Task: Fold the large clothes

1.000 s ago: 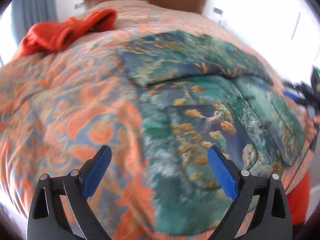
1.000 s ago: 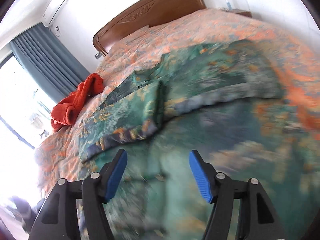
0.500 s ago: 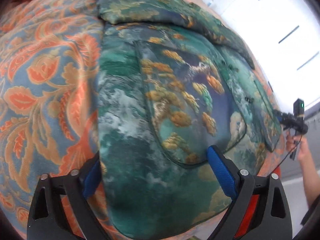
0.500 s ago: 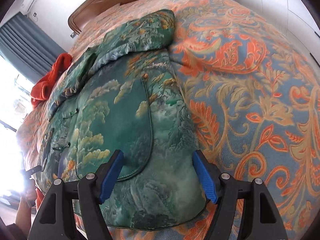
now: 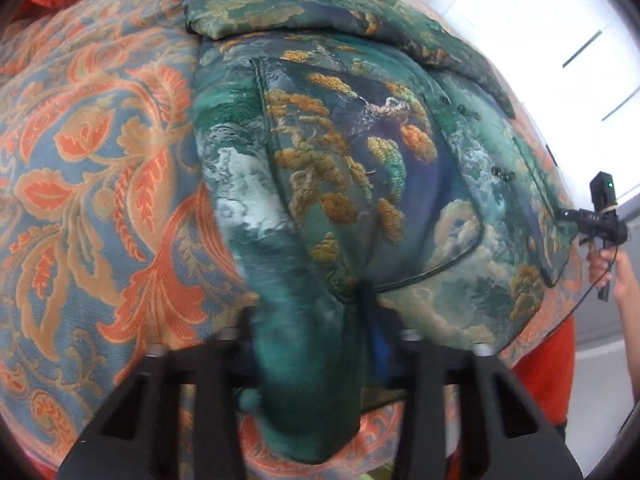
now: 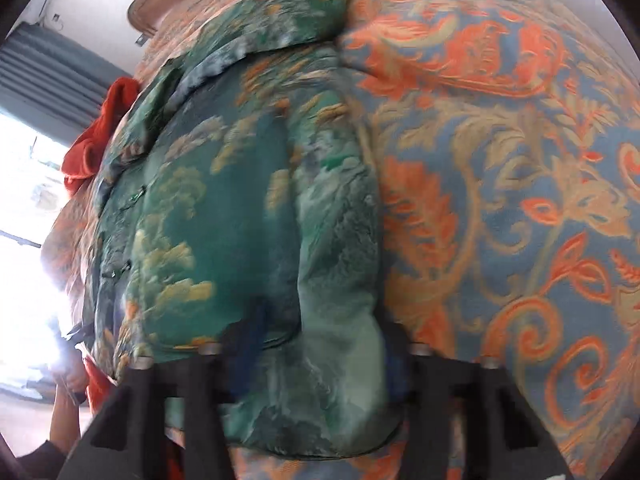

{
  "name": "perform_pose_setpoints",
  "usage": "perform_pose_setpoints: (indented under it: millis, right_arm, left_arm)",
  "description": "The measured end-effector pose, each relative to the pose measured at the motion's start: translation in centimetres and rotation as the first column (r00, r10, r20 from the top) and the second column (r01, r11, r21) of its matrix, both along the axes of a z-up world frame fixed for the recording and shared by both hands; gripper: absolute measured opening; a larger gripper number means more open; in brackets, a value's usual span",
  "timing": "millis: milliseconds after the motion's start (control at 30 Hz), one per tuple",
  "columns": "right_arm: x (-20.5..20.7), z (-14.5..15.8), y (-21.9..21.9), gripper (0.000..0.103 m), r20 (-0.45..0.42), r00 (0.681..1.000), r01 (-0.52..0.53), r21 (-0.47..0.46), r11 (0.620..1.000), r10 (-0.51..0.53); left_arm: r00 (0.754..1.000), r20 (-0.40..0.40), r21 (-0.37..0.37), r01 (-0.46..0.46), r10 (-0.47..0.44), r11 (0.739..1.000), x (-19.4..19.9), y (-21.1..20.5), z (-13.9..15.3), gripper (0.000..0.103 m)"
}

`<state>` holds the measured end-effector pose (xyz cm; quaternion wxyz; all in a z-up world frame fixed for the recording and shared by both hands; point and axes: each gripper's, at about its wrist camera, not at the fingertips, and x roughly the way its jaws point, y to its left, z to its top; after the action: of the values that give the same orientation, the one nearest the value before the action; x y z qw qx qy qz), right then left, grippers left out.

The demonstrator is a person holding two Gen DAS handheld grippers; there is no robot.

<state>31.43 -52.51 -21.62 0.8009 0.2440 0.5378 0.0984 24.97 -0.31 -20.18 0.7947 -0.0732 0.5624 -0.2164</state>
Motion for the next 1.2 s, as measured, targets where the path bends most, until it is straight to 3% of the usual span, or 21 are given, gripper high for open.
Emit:
perform_pose_setpoints:
  millis: [33,167,400,633,733,800,833,933,1000,1067,1200]
  right_arm:
    - [-0.2,0.5,0.6,0.021,0.013,1.000,-0.008,-0.008,1.000,0.008]
    - [-1.0,3.2,2.5,0.018,0.063,0.998,-0.013,-0.010,1.000,0.013]
    - [-2.8,7.8,5.8,0.017,0.162,0.985,-0.066,0.042,0.997,0.059]
    - [-7.4,7.6,7.1,0.017,0.163,0.982,-0.112,0.103,0.988,0.094]
    - [-10.6,6.4,6.4,0.016,0.137,0.987,-0.097,0.128,0.987,0.079]
    - [-12.5,5.4,5.9,0.016,0.116,0.991,-0.079,0.143,0.987,0.062]
    - [-13.6,4.6,5.6,0.015,0.099,0.994,-0.063,0.141,0.988,0.050]
    - [-14.7,3.2,5.2,0.016,0.088,0.996,-0.032,0.119,0.992,0.021]
    - [-14.5,3.1,5.2,0.029,0.099,0.995,-0.012,0.112,0.994,0.001]
    - [-14.4,3.2,4.8,0.049,0.103,0.995,0.000,0.088,0.996,-0.009]
    - [-14.1,3.1,5.4,0.057,0.098,0.995,-0.026,0.080,0.996,0.018]
  left_arm:
    - [1.000,-0.004,-0.013,-0.008,0.008,1.000,0.2,0.2,0.2,0.018]
    - [0.998,-0.014,-0.107,-0.059,0.057,0.993,0.7,2.6,2.1,0.012]
    - [0.997,0.022,-0.086,-0.077,0.080,0.993,0.0,5.1,4.2,0.012]
    - [0.996,-0.012,-0.064,-0.088,0.087,0.994,-1.1,5.8,3.8,0.013]
    - [0.997,-0.009,-0.008,-0.074,0.074,0.997,-2.3,5.9,3.4,0.024]
    - [0.998,0.009,0.097,-0.057,0.056,0.994,-2.8,5.4,2.6,0.055]
    - [0.999,0.012,0.124,-0.048,0.047,0.991,-2.8,5.2,2.1,0.062]
    - [0.998,0.013,0.072,-0.054,0.053,0.996,-2.5,5.7,2.0,0.070]
    - [0.997,0.021,0.011,-0.078,0.078,0.997,-2.2,6.7,2.5,0.076]
    - [0.995,0.031,-0.023,-0.099,0.099,0.995,-2.1,7.2,2.8,0.082]
    - [0.993,-0.012,-0.045,-0.119,0.118,0.992,-2.4,8.1,1.3,0.084]
